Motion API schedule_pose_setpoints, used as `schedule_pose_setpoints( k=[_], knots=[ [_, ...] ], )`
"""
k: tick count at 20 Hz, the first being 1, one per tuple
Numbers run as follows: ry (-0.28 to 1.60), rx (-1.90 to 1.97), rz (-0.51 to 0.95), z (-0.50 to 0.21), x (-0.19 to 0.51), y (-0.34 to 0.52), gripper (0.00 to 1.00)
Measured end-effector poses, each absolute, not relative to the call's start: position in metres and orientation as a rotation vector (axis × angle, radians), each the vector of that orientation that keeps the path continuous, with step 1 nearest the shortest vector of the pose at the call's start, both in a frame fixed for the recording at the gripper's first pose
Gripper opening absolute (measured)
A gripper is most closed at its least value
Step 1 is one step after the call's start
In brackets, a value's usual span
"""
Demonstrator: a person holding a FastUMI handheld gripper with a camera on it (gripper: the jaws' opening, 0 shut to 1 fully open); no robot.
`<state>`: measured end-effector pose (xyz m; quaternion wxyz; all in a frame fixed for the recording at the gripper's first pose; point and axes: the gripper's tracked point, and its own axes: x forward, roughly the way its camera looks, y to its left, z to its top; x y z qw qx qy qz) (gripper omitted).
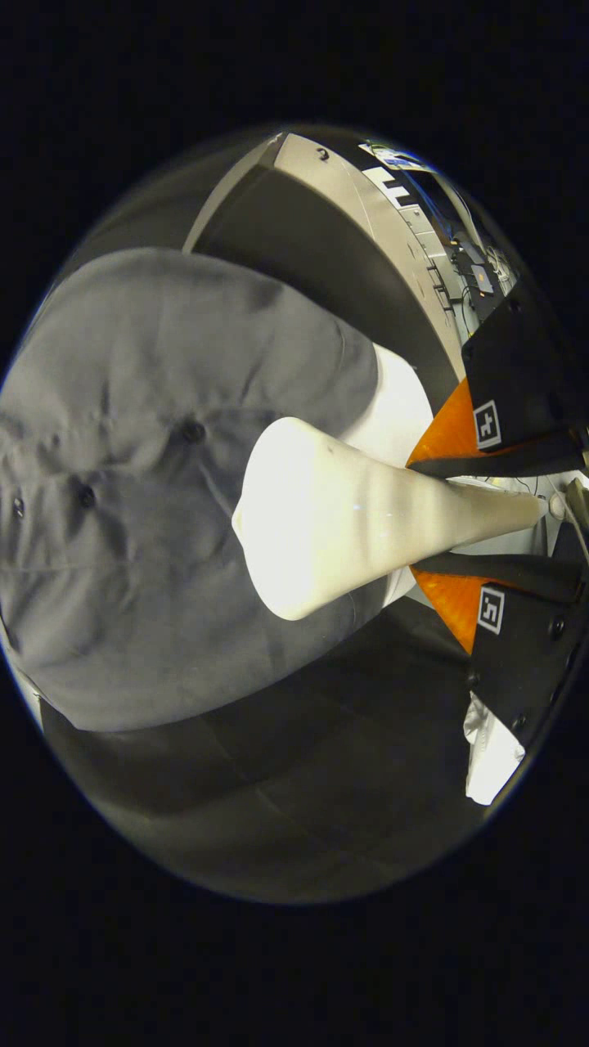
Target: Iron the clothes twice with a garment steamer, once on the left side and once on the right side.
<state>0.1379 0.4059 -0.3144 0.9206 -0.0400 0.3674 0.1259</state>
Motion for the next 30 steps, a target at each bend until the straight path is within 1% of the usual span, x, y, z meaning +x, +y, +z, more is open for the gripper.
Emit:
schedule_pose_setpoints(
  k=[9,16,17,19,23,27,30],
  knots=[
    [0.451,-0.071,0.211,-0.114,0.149,0.277,0.47],
    [0.200,-0.052,0.179,0.047,0.128,0.171,0.47],
    [0.172,-0.052,0.175,0.047,0.109,0.159,0.47],
    [0.117,-0.046,0.167,0.081,0.109,0.139,0.46],
    [0.036,-0.038,0.155,0.129,0.105,0.097,0.46],
    [0.029,-0.038,0.168,0.123,0.106,0.064,0.46],
    [0.073,-0.057,0.187,0.102,0.114,0.048,0.46]
  ],
)
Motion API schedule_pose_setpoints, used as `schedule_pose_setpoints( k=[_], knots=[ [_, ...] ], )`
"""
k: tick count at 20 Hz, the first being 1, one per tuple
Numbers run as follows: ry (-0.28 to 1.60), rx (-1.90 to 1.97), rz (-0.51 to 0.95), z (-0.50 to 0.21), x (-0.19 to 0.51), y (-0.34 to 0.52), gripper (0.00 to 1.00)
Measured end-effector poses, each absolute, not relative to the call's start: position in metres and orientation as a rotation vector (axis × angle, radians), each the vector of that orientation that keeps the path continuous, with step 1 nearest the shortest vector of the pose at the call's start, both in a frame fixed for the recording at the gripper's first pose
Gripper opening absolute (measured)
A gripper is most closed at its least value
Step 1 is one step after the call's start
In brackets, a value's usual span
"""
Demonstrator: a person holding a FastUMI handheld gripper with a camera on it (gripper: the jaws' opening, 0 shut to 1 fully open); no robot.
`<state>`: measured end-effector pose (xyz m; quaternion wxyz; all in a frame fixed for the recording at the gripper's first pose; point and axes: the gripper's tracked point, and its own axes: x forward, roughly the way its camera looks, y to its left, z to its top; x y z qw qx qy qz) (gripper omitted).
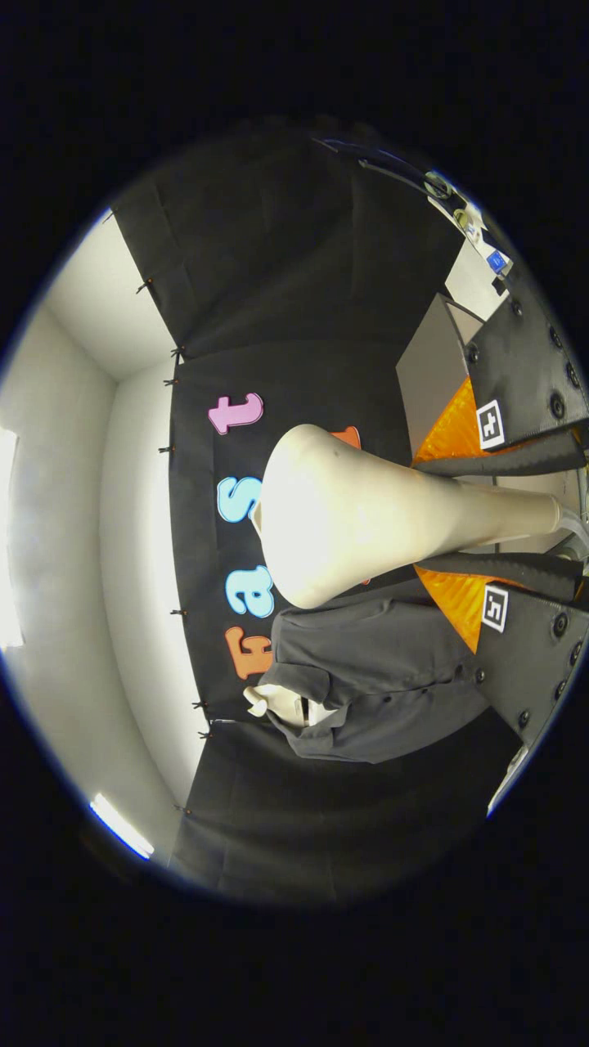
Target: Iron the clothes twice with a garment steamer, once on the left side and once on the right side.
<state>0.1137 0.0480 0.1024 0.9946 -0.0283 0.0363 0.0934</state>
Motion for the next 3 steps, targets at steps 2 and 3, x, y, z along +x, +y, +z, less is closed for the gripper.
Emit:
schedule_pose_setpoints(
  k=[2,3],
  knots=[
    [0.103,-0.048,0.204,0.0912,0.1189,0.0404,0.46],
    [0.116,-0.036,0.215,0.0873,0.1209,0.0379,0.46]
  ],
)
